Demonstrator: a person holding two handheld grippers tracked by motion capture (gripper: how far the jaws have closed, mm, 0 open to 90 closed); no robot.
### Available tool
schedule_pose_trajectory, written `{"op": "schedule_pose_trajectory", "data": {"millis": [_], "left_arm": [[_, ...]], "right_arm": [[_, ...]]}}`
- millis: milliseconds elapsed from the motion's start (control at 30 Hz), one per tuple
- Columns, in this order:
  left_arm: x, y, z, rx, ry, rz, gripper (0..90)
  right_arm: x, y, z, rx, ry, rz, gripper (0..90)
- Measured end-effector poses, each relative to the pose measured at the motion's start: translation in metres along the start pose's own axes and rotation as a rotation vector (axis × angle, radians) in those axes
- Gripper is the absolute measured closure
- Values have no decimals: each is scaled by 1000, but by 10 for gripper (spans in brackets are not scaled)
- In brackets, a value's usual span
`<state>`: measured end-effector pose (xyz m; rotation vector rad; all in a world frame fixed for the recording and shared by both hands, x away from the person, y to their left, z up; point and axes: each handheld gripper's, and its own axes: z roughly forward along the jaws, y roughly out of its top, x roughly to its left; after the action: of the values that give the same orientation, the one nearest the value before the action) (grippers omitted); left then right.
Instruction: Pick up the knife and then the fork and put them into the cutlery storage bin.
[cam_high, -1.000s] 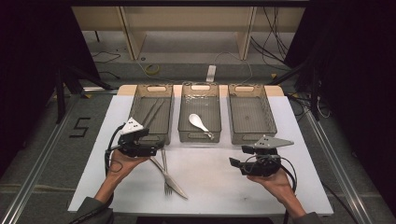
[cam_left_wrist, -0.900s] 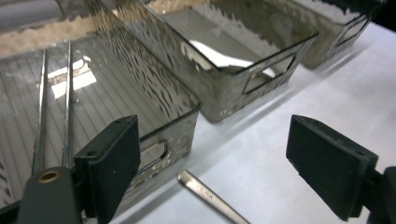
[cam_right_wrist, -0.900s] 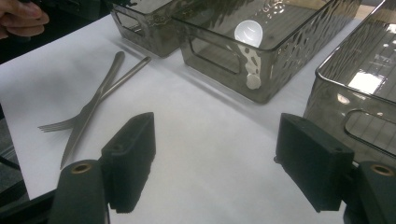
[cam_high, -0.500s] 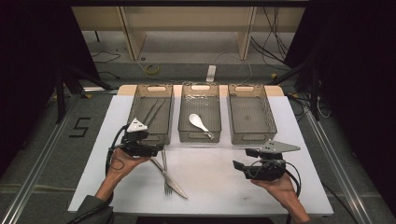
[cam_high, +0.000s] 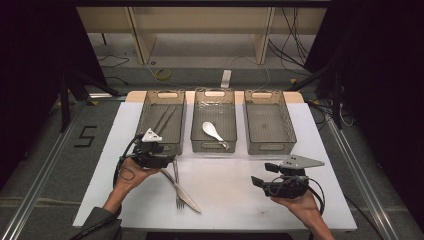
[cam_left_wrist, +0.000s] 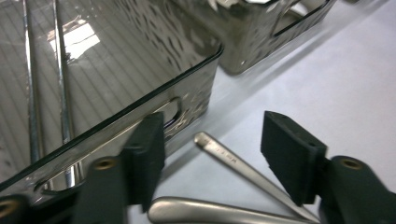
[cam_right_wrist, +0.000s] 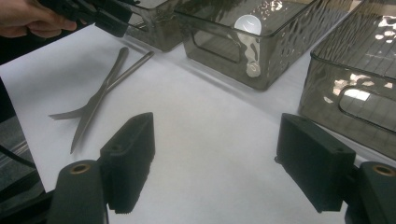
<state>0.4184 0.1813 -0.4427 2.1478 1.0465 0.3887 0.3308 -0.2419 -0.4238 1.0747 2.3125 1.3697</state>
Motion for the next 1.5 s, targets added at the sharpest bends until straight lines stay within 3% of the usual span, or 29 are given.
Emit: {"op": "schedule_pose_trajectory", "data": {"millis": [300, 400, 900, 1100, 1333, 1500], "left_arm": [[6, -2, 7, 68, 10, 25, 804], [6, -2, 10, 82, 13, 29, 886], [12, -9, 24, 228, 5, 54, 890], [14, -11, 27, 245, -8, 48, 890], [14, -12, 26, 288, 7, 49, 890], [9, -16, 19, 353, 16, 44, 890]], "right_arm": [[1, -1, 1, 12, 3, -1, 287], [1, -1, 1, 11, 6, -7, 287], [4, -1, 2, 27, 13, -21, 287], [5, -1, 3, 32, 17, -21, 287], [4, -1, 2, 31, 15, -22, 287], [3, -1, 1, 36, 13, -26, 288]]}}
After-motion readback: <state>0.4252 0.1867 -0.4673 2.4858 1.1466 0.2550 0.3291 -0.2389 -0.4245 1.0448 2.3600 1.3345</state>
